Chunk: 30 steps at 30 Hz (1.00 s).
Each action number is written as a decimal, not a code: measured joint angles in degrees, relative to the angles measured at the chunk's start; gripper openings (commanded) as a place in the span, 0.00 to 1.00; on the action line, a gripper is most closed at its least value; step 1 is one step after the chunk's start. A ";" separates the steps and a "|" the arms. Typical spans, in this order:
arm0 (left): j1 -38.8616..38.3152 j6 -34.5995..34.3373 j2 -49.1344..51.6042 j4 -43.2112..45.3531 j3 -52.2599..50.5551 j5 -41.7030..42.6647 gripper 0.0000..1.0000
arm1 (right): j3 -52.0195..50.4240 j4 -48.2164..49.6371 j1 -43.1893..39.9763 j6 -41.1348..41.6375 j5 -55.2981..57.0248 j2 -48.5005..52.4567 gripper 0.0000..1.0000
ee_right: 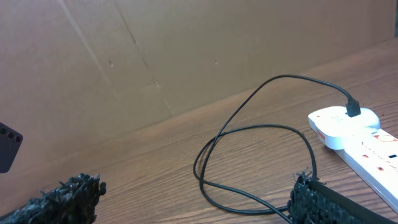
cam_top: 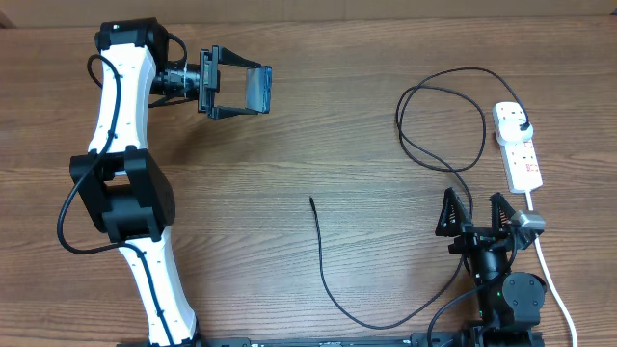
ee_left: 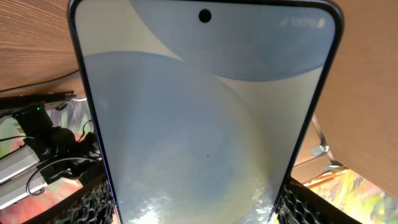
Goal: Plug charger to phone and switch on socket
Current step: 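Rotate the held phone so its bottom edge faces right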
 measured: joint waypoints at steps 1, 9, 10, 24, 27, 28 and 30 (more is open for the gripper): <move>0.00 0.00 0.00 0.00 0.00 0.00 0.04 | 0.00 0.02 0.00 -0.02 -0.02 0.00 1.00; 0.00 0.00 0.00 0.00 0.00 0.00 0.04 | 0.00 0.00 0.00 0.00 0.00 0.00 1.00; 0.00 0.00 0.00 0.00 0.00 0.00 0.04 | 0.00 0.02 0.00 0.00 0.00 0.00 1.00; 0.00 0.00 0.00 0.00 0.00 -0.76 0.04 | 0.00 0.02 0.02 -0.02 0.00 0.00 1.00; 0.00 0.00 0.00 0.00 0.00 -0.92 0.04 | 0.00 0.00 0.00 0.00 0.00 0.00 1.00; 0.00 0.00 0.00 0.00 0.00 -0.94 0.04 | 0.00 0.00 0.00 0.02 0.00 0.00 1.00; 0.00 0.00 0.00 0.00 0.00 -1.11 0.04 | 0.00 0.00 0.00 0.00 -0.02 0.00 1.00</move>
